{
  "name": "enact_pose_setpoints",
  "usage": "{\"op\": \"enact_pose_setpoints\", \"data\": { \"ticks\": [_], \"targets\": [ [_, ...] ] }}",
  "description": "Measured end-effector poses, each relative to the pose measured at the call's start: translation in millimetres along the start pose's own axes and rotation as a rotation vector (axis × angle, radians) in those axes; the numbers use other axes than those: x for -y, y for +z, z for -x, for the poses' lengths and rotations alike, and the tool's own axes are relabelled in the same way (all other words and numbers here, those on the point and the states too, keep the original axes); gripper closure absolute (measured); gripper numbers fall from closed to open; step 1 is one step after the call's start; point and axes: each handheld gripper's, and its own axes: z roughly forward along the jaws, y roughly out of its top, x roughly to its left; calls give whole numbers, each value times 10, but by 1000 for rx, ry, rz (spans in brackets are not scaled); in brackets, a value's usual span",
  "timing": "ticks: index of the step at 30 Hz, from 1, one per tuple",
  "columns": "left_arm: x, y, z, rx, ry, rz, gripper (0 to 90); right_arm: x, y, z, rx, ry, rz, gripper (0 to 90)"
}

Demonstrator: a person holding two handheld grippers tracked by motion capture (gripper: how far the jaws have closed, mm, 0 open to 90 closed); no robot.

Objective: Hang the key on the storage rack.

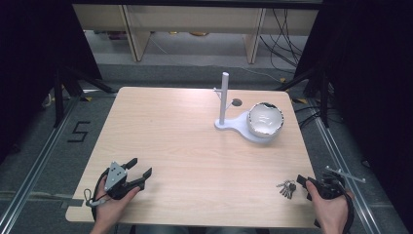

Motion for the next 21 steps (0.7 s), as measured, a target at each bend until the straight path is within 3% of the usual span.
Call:
{"op": "enact_pose_setpoints", "data": {
  "ticks": [1,2,4,5,6,7,8,9,10,11,12,13,14,16,18,19,20,21],
  "targets": [
    [-2,0,1,-2,0,-4,319,-33,-3,-29,23,-9,-43,492],
    [-3,3,1,-4,0,-7,319,-72,-7,-76,30,12,-74,487],
    [-6,12,-3,0,-2,-17,319,-180,-31,-81,47,-55,-115,465],
    [-2,22,-3,3,-5,-6,315,-216,-34,-125,70,-27,-162,442],
    [-6,8,-2,3,2,-17,314,-265,-45,-198,111,47,-231,433],
    [-4,5,-1,5,2,-12,314,-304,-26,-223,113,57,-273,430],
    [-4,5,-1,5,2,-12,314,-304,-26,-223,113,57,-273,430],
    [0,0,-2,8,2,-1,314,-355,5,-216,138,-59,-317,420],
    [4,4,-3,7,-4,8,313,-385,6,-267,106,-24,-365,420],
    [4,4,-3,7,-4,8,313,-385,6,-267,106,-24,-365,420],
    [1,-10,-11,7,-13,-3,313,-423,32,-298,116,-19,-432,419],
    [1,-10,-11,7,-13,-3,313,-450,40,-301,123,-47,-452,420],
    [1,-11,-16,10,-17,-3,313,-457,60,-352,140,11,-453,419],
    [-1,-8,-17,12,-18,-7,313,-501,95,-331,134,-18,-482,419],
    [1,4,-17,13,-15,-3,315,-519,131,-400,157,60,-547,419],
    [1,4,-17,13,-15,-3,315,-519,131,-400,157,60,-547,419],
    [2,9,-15,16,-13,2,315,-520,179,-391,165,30,-565,415],
    [2,9,-14,15,-13,0,315,-522,206,-430,174,84,-571,416]
  ]
}}
